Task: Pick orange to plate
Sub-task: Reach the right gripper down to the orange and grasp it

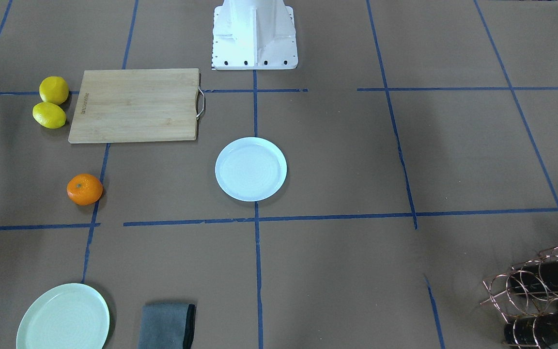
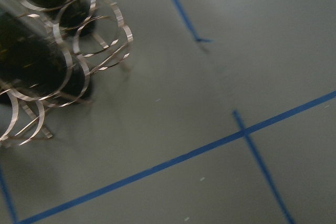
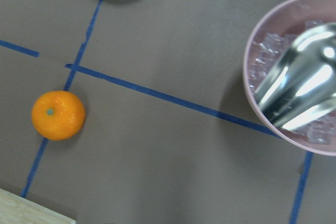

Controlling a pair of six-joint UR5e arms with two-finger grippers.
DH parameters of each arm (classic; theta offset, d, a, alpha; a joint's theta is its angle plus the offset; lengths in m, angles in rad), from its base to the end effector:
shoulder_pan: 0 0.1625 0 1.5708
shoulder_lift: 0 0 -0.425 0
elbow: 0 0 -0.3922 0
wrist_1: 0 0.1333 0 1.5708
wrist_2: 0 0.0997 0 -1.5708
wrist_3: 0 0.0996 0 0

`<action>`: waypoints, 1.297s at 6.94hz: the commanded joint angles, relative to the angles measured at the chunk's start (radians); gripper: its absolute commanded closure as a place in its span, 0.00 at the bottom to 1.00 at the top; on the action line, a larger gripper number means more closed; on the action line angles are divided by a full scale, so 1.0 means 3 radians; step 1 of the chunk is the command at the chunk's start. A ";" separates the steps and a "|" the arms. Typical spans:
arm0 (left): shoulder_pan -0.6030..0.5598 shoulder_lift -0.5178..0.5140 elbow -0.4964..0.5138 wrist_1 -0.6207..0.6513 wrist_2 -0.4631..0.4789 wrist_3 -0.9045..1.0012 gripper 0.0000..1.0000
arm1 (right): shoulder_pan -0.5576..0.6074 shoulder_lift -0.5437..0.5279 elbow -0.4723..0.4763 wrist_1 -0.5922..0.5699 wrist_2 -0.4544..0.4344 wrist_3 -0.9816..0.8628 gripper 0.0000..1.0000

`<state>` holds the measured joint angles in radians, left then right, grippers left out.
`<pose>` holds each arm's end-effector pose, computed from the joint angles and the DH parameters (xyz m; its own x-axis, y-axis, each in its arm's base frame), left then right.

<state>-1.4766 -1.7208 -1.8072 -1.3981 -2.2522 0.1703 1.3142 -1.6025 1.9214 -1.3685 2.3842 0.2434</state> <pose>-0.0194 -0.5449 0.4894 0.7341 0.3680 -0.5707 -0.2195 0.9239 0.3133 -0.0628 -0.4793 0.4740 0.6089 -0.3067 0.7316 0.0756 0.9405 0.3314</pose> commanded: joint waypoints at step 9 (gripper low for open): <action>-0.0662 0.0653 0.0154 0.0013 -0.0423 0.0619 0.00 | -0.1701 0.0786 -0.0713 0.0543 -0.1597 0.1720 0.00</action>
<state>-1.6751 -1.5258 -1.7596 -1.3877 -2.3786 0.3559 0.8052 -1.3780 1.7497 -1.2301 1.9095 0.7634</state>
